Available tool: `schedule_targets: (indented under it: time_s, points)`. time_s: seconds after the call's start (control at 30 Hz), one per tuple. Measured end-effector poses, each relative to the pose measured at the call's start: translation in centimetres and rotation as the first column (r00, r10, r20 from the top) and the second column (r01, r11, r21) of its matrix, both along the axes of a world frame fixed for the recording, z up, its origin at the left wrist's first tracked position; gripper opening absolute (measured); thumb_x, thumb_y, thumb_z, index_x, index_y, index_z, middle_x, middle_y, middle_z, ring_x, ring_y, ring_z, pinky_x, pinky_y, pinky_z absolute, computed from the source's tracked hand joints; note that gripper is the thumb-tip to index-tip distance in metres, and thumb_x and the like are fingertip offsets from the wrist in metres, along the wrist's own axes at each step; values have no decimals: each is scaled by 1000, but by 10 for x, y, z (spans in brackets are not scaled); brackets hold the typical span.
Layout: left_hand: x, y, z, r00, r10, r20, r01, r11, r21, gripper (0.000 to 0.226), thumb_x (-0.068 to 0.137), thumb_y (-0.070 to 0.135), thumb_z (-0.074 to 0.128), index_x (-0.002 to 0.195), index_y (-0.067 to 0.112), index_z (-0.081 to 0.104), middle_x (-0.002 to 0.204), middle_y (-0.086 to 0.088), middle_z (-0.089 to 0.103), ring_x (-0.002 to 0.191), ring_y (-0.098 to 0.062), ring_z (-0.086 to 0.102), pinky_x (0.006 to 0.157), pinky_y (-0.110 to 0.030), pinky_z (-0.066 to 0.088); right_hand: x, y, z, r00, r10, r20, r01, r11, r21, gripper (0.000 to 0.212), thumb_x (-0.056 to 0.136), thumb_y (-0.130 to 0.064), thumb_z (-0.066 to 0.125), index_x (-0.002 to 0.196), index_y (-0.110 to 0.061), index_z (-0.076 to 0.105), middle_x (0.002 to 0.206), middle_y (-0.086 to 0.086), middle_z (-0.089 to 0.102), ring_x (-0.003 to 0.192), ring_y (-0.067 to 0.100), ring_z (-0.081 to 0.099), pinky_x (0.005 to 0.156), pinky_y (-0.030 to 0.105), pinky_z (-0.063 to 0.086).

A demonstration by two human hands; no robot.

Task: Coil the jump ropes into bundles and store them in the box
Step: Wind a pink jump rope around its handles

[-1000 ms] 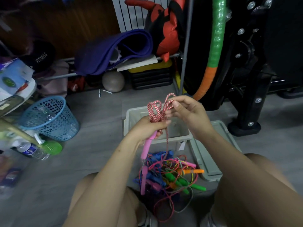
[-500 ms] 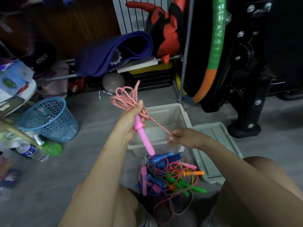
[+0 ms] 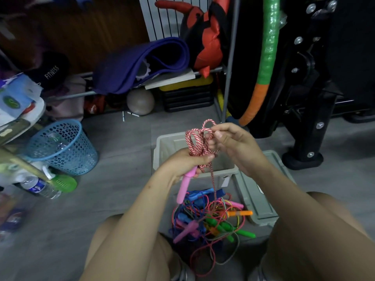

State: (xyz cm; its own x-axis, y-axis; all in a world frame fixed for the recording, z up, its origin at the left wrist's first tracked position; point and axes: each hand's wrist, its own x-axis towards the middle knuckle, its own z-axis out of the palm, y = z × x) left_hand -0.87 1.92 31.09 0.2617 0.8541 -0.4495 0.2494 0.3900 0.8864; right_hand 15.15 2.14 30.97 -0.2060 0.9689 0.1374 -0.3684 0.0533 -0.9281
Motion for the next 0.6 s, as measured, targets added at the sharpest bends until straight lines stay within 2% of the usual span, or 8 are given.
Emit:
schedule_targets:
  time_s: [0.1,0.17,0.27,0.33,0.43,0.5,0.53,0.6]
  points:
    - [-1,2,0,992,112,50,-112,994,7,12,87,26,65,86,14,66,57,8,63,48,-7,50,44,-18,42,6,2,-1,962,-203,182,200,979,33,12,91,-6,55,95,-13,63,83,4,66,68,8,64,66,22,52]
    - [-3,5,3,965,171,197,-169,985,-25,15,88,29,62,82,15,65,77,-1,71,48,-8,50,43,-18,41,6,4,-6,918,-254,303,281,958,-49,9,94,-10,52,93,-16,58,96,9,63,69,7,61,69,26,51]
    - [-5,7,10,864,254,434,-215,967,-137,17,88,30,57,80,15,59,84,-6,73,43,-8,49,40,-17,40,0,1,-10,927,100,361,37,934,-355,12,100,-19,39,107,-19,49,114,8,60,93,15,59,92,35,43]
    - [-8,9,13,807,305,505,-243,952,-188,17,88,31,56,79,16,57,74,-3,71,39,-6,46,38,-16,39,-2,-5,-12,827,353,437,-176,901,-395,22,100,-20,34,112,-23,52,112,-4,60,108,11,54,100,33,35]
    - [-14,13,15,724,376,578,-302,927,-224,19,92,31,53,78,18,55,64,1,63,36,-4,42,37,-15,38,2,-11,-15,632,521,574,-374,854,-362,22,98,-9,41,107,-8,61,97,-5,63,95,4,56,87,13,38]
    - [-20,17,14,690,420,590,-377,904,-203,21,95,31,50,79,18,53,61,3,58,36,-3,42,37,-14,36,8,-10,-17,590,511,625,-391,858,-333,15,97,-2,44,101,0,59,87,0,62,84,7,57,77,11,42]
    - [-23,18,12,695,428,577,-416,895,-164,21,96,30,50,80,18,53,59,4,58,36,-4,42,37,-14,36,12,-9,-16,582,479,657,-356,877,-324,13,97,-3,45,96,-2,58,84,0,62,80,7,58,73,12,43]
    - [-30,19,9,790,425,442,-469,883,-9,19,95,27,54,81,15,54,55,5,57,36,-5,43,37,-15,36,21,-5,-14,540,396,743,-247,918,-310,17,98,-13,48,83,-13,57,83,-1,61,71,4,58,63,15,43]
